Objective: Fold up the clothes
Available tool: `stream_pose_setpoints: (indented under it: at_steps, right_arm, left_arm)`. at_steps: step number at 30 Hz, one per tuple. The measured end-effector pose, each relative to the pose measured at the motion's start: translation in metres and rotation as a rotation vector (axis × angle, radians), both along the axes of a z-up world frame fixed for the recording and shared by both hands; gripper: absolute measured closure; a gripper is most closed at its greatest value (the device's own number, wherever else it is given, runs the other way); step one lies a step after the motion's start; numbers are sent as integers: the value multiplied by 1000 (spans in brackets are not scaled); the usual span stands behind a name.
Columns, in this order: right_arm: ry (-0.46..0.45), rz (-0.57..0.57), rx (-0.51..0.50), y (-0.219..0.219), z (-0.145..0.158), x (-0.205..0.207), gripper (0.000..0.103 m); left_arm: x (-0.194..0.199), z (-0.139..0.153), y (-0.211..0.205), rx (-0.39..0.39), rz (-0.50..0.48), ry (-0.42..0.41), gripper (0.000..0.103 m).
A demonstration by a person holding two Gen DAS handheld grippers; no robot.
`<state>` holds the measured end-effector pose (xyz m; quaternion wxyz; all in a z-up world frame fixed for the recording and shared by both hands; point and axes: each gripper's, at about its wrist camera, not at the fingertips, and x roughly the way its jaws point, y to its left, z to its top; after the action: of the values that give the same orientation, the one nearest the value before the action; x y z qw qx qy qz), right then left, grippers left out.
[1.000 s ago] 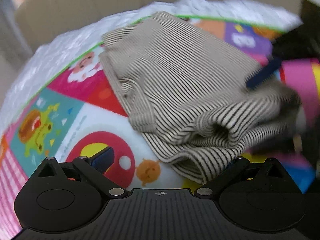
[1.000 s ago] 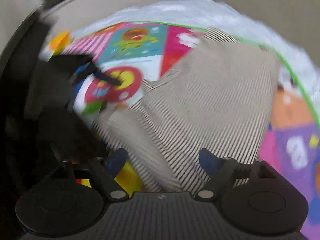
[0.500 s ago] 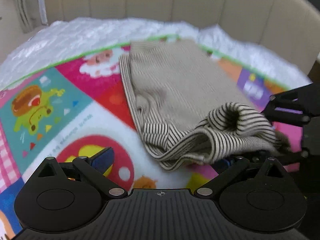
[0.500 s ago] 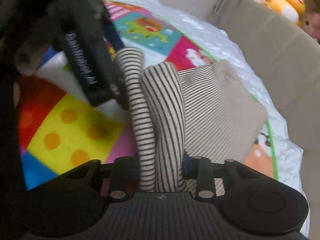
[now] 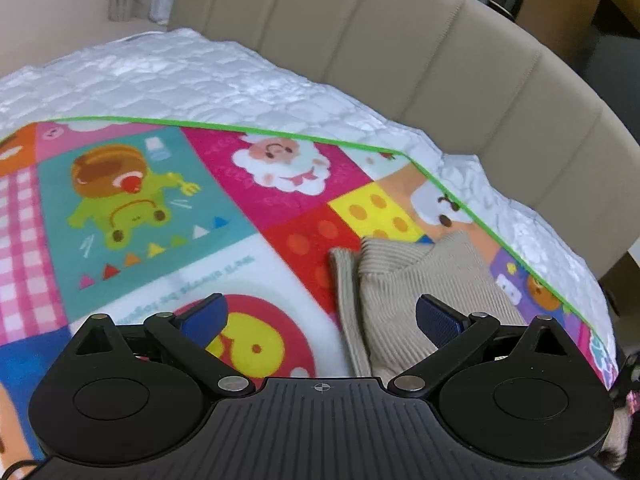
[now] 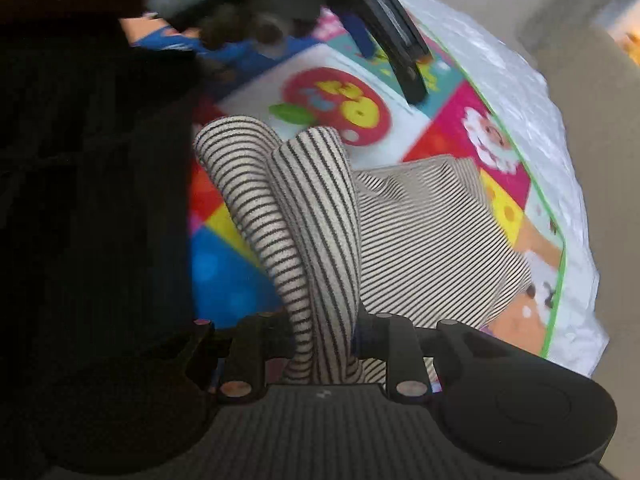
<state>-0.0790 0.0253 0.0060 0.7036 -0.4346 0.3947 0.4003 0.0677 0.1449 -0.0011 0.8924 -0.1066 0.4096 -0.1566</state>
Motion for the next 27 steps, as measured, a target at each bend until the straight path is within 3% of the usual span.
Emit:
stream_pose_setpoints:
  at_steps: [7, 13, 15, 17, 19, 23, 27]
  right_arm:
    - [-44, 134, -52, 42, 23, 84, 77]
    - [-12, 116, -61, 57, -29, 162, 72]
    - [-2, 87, -34, 50, -45, 174, 66]
    - [-5, 32, 29, 40, -51, 180, 43]
    - [-10, -34, 85, 29, -48, 185, 30]
    - [-43, -101, 162, 11, -33, 175, 20]
    - [-102, -189, 234, -4, -9, 160, 4]
  left_arm:
    - [8, -8, 4, -6, -3, 16, 1]
    - [16, -14, 3, -56, -39, 31, 1]
    - [16, -16, -5, -55, -79, 32, 1]
    - [15, -17, -14, -52, -124, 26, 0]
    - [13, -17, -25, -43, -170, 18, 0]
    - [13, -23, -51, 45, -216, 6, 0]
    - [24, -26, -66, 125, -163, -10, 0]
